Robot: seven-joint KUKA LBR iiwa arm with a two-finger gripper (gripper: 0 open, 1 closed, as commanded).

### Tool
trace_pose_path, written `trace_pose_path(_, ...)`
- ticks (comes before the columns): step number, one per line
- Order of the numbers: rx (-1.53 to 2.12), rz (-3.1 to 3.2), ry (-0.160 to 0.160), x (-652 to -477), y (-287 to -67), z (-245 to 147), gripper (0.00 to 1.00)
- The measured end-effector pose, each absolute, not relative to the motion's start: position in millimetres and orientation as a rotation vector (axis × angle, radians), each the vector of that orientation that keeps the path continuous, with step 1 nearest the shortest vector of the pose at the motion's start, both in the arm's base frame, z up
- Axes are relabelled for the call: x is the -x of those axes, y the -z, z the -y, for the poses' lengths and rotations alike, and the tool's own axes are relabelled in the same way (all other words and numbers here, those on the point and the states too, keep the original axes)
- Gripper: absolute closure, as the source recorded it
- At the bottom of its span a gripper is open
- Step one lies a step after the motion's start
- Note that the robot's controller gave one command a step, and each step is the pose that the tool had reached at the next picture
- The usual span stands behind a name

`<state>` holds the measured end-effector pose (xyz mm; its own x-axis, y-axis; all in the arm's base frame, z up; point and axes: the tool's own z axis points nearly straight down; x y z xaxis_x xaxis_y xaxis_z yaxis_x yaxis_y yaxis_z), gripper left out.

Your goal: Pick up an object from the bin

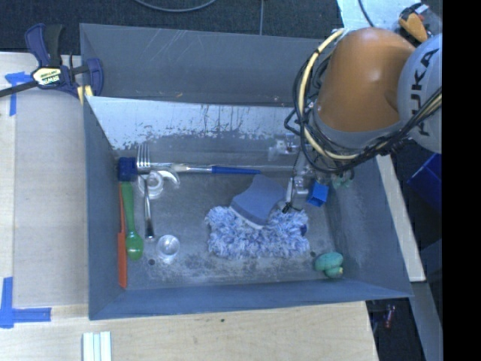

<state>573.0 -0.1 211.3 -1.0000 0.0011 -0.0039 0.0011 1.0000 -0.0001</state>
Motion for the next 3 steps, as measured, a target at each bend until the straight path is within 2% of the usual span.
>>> trace_pose_path(1,-0.002,-3.138,0.0,-573.0,-211,0,0.0)
trace_pose_path(2,0.3,-3.121,0.0,-568.6,-157,-17,0.0)
trace_pose_path(3,0.49,-3.097,0.0,-572.9,-146,-22,0.0)
